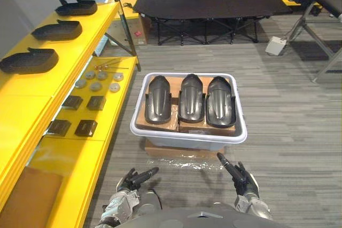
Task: Walk over and take three plastic housings, then place them on the shelf
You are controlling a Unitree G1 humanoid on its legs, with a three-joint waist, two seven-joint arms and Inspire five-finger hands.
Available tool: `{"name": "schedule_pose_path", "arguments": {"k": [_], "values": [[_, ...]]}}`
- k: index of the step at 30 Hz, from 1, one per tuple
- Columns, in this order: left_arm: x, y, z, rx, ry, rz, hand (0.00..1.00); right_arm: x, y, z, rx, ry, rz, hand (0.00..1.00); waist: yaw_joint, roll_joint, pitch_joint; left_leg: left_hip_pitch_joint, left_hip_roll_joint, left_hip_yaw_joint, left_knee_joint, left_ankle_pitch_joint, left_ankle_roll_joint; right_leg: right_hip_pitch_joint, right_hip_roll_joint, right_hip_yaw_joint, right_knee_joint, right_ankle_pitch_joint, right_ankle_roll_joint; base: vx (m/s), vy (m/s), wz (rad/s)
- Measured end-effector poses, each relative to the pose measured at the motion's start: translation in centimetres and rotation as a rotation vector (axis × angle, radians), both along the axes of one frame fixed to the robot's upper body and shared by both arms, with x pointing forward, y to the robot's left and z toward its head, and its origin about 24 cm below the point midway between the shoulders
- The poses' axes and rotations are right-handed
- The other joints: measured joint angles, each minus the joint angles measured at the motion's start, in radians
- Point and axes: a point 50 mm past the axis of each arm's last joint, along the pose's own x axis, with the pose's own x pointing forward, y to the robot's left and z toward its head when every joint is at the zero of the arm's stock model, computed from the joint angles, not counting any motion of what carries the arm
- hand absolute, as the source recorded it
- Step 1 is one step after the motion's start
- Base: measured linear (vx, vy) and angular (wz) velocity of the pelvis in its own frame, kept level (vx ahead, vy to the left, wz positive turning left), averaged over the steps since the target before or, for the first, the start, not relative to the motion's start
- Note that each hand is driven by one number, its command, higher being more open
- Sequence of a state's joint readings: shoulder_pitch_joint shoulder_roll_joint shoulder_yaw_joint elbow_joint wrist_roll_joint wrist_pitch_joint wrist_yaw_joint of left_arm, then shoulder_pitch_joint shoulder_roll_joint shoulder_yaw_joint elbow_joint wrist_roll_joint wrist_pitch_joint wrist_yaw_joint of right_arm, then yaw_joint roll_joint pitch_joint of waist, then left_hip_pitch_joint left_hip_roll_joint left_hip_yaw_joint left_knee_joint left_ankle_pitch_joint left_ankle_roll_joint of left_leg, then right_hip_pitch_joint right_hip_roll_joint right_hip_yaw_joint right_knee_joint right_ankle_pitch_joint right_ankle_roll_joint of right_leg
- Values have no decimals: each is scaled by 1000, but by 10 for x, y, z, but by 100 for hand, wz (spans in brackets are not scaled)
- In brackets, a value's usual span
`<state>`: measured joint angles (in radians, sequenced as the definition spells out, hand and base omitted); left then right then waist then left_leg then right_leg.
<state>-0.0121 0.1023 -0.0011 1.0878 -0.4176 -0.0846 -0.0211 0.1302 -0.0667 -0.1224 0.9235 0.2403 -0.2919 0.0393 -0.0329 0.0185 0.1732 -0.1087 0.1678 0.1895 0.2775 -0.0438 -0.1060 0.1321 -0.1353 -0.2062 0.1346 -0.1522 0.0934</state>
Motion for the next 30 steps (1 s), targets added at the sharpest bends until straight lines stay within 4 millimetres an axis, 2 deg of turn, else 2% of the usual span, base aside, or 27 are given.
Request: {"name": "schedule_pose_path", "arguments": {"k": [1,2,4,7,11,14,18,22,23,26,30], "values": [[8,5,3,28,-15,-28,100,2,6,2,3,-18,8,100,-3,-41,5,14,-38,16,-59,24,14,-22,-33,3,6,-2,8,118,134,3],[12,8,5,56,-15,-43,100,3,11,4,7,-38,10,100,-4,-68,6,13,-67,24,-102,40,27,-40,-56,6,2,7,21,109,127,3],[11,6,4,76,12,-58,100,0,14,7,-13,-48,35,100,-10,-81,9,14,-90,27,-130,46,39,-44,-75,7,1,24,43,132,128,10],[4,8,1,101,70,-36,100,0,22,10,-24,-63,83,100,-20,-79,9,41,-89,39,-165,47,44,-39,-70,15,-12,66,46,97,86,-6],[-8,14,-2,135,127,3,100,-7,32,15,-5,-96,131,100,-26,-78,9,60,-85,55,-206,57,48,-45,-63,19,-23,87,42,57,21,-14],[-21,19,-5,146,163,13,100,-22,36,14,14,-74,152,100,-27,-79,8,88,-81,65,-261,83,45,-45,-46,21,-34,112,30,17,19,-12],[-35,25,-8,141,200,58,100,-22,39,29,22,-164,144,100,-27,-85,5,119,-71,85,-345,136,43,-62,-32,42,-34,125,24,-36,-7,-11],[-36,27,-8,158,188,46,100,-3,44,71,33,-381,122,100,-28,-90,2,125,-72,99,-366,159,44,-71,-31,52,-37,121,19,-102,3,-14],[-36,30,-7,172,175,46,100,9,45,95,21,-496,109,100,-28,-98,-4,124,-76,111,-367,163,43,-72,-34,61,-51,110,8,-141,1,-22],[-37,34,-6,180,158,44,100,26,42,122,15,-629,62,100,-30,-120,-18,120,-85,125,-368,181,37,-74,-37,73,-76,67,15,-179,-28,-15],[-37,33,-5,184,125,30,100,31,22,122,-11,-598,-23,100,-43,-113,-18,109,-53,130,-368,197,30,-89,-7,78,-71,61,15,-146,-34,-1]]}}
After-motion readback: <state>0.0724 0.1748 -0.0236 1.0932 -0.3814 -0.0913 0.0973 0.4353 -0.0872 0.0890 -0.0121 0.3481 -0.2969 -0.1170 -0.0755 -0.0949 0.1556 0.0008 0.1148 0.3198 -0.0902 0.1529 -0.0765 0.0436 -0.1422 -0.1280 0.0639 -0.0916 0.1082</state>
